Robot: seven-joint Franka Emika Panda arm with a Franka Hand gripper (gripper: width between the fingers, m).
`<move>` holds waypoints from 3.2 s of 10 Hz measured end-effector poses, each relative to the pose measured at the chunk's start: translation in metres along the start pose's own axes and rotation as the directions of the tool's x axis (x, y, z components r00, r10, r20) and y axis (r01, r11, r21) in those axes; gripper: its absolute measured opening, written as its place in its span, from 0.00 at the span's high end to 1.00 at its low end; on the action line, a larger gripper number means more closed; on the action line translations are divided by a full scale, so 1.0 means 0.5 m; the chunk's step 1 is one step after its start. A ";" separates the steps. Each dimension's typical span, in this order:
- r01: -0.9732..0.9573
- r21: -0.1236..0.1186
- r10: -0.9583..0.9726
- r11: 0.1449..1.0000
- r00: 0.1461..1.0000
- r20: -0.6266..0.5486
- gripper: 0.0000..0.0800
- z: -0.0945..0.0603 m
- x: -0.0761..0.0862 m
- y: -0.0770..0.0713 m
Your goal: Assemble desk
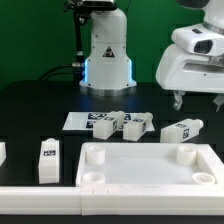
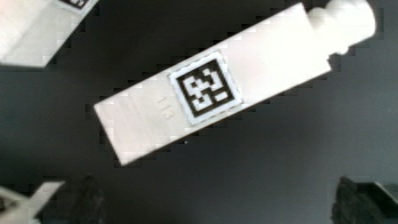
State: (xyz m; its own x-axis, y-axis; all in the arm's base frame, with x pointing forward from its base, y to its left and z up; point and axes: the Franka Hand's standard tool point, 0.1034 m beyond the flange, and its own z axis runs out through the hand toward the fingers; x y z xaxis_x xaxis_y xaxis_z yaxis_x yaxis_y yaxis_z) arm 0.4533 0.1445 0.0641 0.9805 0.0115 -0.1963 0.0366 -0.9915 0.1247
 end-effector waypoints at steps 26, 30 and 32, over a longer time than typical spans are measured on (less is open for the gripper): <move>-0.684 0.305 0.184 0.662 0.543 0.819 0.19 0.079 0.027 0.084; -0.701 0.258 0.208 0.665 0.506 0.837 0.19 0.113 0.004 0.051; -0.701 0.258 0.208 0.665 0.506 0.837 0.35 0.113 0.003 0.051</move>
Offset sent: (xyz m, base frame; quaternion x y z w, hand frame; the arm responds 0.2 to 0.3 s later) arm 0.0011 -0.0097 0.0008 0.0207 -0.0318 0.1182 0.9923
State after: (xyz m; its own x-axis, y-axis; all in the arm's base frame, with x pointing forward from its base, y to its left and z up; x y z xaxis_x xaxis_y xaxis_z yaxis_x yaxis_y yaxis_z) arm 0.4450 0.1119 0.0121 0.3416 -0.3087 -0.8877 -0.7126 -0.7009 -0.0305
